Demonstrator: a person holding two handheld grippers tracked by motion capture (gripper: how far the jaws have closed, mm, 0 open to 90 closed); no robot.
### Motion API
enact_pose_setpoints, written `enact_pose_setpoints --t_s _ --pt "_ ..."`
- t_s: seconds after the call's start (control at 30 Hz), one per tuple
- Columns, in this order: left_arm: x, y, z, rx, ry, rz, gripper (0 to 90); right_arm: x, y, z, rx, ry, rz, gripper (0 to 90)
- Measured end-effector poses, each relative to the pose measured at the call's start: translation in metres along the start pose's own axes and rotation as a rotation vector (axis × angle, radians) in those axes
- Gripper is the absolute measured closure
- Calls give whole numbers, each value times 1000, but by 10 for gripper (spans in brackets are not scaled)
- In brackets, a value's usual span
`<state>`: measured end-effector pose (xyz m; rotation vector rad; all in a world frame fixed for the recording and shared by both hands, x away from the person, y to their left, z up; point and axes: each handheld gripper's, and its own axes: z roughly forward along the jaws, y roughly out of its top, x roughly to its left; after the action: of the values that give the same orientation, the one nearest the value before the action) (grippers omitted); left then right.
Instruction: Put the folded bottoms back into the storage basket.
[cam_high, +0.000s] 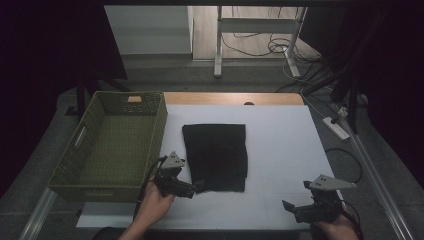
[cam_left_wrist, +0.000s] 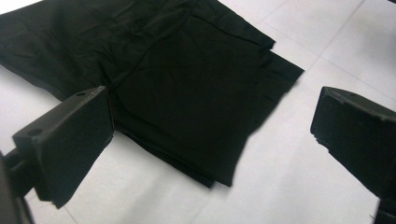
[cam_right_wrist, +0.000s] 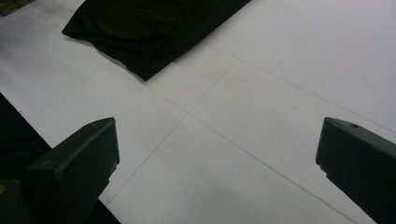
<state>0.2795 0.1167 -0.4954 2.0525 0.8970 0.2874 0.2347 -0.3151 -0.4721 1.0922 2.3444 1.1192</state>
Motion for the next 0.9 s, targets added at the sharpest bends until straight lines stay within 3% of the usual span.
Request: enact_pose_setpoints --t_s 0.17,0.3,0.53,0.9 --pt "7 7 6 12 23 -6 0 0 0 0 1 0 -1 4" --pt "11 13 12 48 60 28 10 0 0 0 2 0 -3 4" --pt "21 20 20 52 56 18 12 1 0 0 3 0 -4 4" --pt "39 27 32 30 73 -29 15 1 0 0 3 0 -4 4"
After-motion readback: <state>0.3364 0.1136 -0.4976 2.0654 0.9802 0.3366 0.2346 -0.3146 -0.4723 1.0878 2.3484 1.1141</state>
